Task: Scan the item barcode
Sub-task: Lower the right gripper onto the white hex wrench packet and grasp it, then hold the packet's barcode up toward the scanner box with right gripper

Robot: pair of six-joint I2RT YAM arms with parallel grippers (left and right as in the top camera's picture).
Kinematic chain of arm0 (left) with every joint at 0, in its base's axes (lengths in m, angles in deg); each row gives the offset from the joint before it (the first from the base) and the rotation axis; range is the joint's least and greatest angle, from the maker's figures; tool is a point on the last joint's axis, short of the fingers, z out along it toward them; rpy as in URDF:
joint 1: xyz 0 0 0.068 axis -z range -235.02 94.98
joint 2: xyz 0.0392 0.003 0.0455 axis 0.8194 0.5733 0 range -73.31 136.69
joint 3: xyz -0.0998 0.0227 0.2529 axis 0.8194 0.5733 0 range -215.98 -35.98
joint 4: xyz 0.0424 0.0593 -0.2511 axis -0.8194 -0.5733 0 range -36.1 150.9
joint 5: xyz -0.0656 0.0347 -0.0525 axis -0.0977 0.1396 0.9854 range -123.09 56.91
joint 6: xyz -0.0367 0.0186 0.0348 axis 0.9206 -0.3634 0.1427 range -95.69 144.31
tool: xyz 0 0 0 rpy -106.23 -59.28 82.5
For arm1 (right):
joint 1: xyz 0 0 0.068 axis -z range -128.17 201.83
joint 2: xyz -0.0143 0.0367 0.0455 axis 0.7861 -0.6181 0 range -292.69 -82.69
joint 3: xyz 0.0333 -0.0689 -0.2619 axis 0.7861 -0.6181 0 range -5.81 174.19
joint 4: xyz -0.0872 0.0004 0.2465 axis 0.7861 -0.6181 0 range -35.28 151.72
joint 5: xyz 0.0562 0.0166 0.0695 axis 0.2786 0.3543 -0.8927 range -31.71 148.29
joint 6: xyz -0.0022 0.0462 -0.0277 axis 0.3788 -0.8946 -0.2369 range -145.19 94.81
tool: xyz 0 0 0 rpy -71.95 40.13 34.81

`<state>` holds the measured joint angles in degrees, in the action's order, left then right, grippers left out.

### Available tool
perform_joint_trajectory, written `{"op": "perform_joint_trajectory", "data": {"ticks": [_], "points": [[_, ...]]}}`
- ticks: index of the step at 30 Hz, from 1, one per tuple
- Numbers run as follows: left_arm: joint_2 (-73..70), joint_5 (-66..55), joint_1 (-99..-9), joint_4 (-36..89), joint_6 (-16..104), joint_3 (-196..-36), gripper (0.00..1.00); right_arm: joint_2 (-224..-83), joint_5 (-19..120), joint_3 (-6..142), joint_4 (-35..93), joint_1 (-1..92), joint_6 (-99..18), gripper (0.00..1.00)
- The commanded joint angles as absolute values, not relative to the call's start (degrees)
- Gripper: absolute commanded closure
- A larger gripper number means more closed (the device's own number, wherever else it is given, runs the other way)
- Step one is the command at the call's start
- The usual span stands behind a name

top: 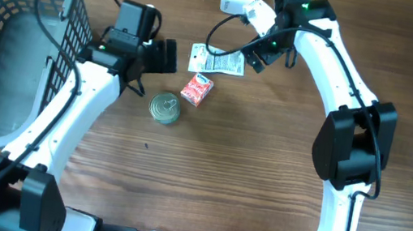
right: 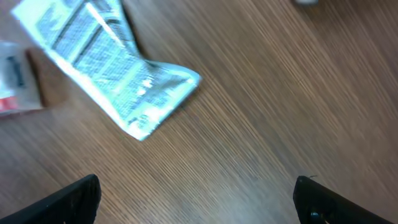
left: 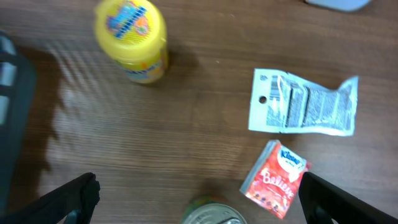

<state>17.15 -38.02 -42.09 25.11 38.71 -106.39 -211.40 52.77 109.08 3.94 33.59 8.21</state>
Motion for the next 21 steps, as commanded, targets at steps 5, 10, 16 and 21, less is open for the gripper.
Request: {"op": "perform_joint_trajectory", "data": {"ticks": [5, 10, 16, 21], "points": [[15.29, -38.98, -42.94, 25.46, 38.01, -106.54, 0.00, -211.71, 35.68, 109.21, 6.78, 33.41, 18.64, 0.00], [15.29, -39.00, -42.94, 24.83, 37.99, -106.54, 0.00, -211.71, 29.89, 109.19, 7.57, 33.69, 26.99, 0.00], [15.29, -38.98, -42.94, 23.12, 38.01, -106.54, 0.00, -211.90, 30.06, 109.19, 10.63, 34.74, 34.38, 0.00], [15.29, -38.98, -42.94, 23.14, 38.01, -106.54, 0.00, -217.04, 35.05, 109.19, 11.22, 35.73, 38.92, 0.00]]}}
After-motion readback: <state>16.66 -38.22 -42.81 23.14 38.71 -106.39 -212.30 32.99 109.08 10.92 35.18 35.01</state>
